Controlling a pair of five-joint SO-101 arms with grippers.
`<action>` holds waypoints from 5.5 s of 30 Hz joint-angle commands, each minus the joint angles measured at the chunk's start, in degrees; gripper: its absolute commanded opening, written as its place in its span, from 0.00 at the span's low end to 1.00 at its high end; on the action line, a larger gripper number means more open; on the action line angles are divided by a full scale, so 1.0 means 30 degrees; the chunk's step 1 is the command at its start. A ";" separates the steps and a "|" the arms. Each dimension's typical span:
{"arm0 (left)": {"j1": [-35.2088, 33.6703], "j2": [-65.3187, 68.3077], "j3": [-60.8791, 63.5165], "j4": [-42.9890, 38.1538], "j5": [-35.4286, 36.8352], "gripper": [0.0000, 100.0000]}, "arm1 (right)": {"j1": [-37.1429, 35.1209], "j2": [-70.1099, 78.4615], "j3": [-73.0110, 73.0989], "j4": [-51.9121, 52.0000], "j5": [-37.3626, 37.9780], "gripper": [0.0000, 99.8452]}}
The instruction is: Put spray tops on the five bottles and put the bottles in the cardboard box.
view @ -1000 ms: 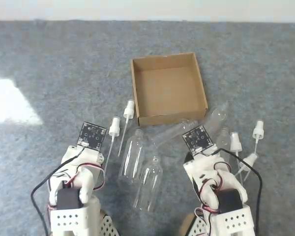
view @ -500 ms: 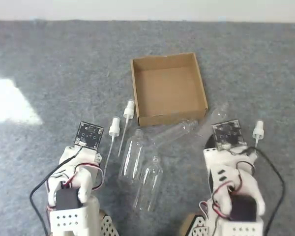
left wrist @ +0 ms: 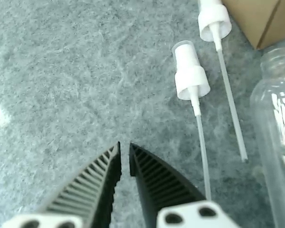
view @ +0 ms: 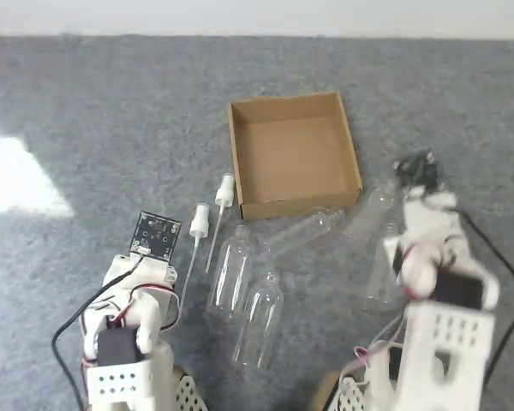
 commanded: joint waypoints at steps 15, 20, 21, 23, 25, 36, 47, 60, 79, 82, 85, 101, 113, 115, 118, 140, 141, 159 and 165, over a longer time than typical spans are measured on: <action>-0.0029 -0.0498 -0.0190 -0.0088 -0.0147 0.03 | 0.4703 1.8037 -1.1516 -0.1714 -0.2081 0.24; -0.0029 -0.0498 -0.0190 -0.0088 -0.0147 0.03 | 0.4908 2.0674 -1.1956 -0.3502 -0.0762 0.15; -0.0029 -0.0498 -0.0190 -0.0088 -0.0147 0.03 | 0.4938 2.1143 -1.2103 -0.3590 -0.0527 0.14; -0.0029 -0.0498 -0.0190 -0.0088 -0.0147 0.03 | 0.4967 2.2022 -1.2454 -0.3619 -0.0352 0.16; -0.0029 -0.0498 -0.0190 -0.0088 -0.0147 0.03 | 0.4967 2.2813 -1.2864 -0.3619 -0.0352 0.20; -0.0029 -0.0498 -0.0190 -0.0088 -0.0147 0.03 | 0.5260 2.4308 -1.3011 -0.5348 -0.0352 0.07; -0.0088 -0.0498 -0.0190 -0.0088 -0.0147 0.03 | 0.5758 2.4777 -1.2982 -0.5377 -0.0381 0.08; -0.0088 -0.0498 -0.0190 -0.0088 -0.0147 0.03 | 0.5905 2.4982 -1.3040 -0.5084 -0.0381 0.02; -0.4835 -0.0498 -0.0190 -0.0234 -0.3897 0.03 | -0.6491 1.4344 -1.7231 0.4440 -0.3985 0.01; -0.4835 -0.0498 -0.0190 -0.0205 -0.3868 0.03 | -0.8513 1.4901 -1.7846 0.4791 -0.3985 0.01; -0.4835 -0.0498 -0.0190 -0.0176 -0.3868 0.03 | -1.0359 1.5810 -1.8403 0.4762 -0.4190 0.01; -0.4835 -0.0498 -0.0190 -0.0147 -0.3868 0.03 | -1.5282 2.4630 -2.7223 0.4791 -0.9670 0.01; -0.4835 -0.0498 -0.0190 -0.0147 -0.3868 0.03 | -1.6278 2.7678 -2.9392 0.4352 -1.3480 0.01; -0.4835 -0.0498 -0.0190 -0.0117 -0.3868 0.03 | -1.6425 2.8000 -2.9363 0.4117 -1.3744 0.01; -0.4835 -0.0498 -0.0190 -0.0117 -0.3868 0.03 | -1.6484 2.8352 -2.9363 0.3971 -1.3802 0.01; -0.4835 -0.0498 -0.0190 -0.0088 -0.3868 0.03 | -1.6923 3.0110 -2.9714 0.0571 -1.7201 0.17; -0.4835 -0.0498 -0.0190 -0.0088 -0.3868 0.03 | -1.6923 3.0227 -2.9890 0.0630 -1.7201 0.21; -0.4835 -0.0498 -0.0190 -0.0088 -0.3868 0.03 | -1.2879 2.4864 -3.3172 1.0505 -0.9670 0.27; -0.4835 -0.0498 -0.0190 -0.0088 -0.3868 0.03 | -0.6022 2.1729 -2.8689 1.0476 -0.6799 0.27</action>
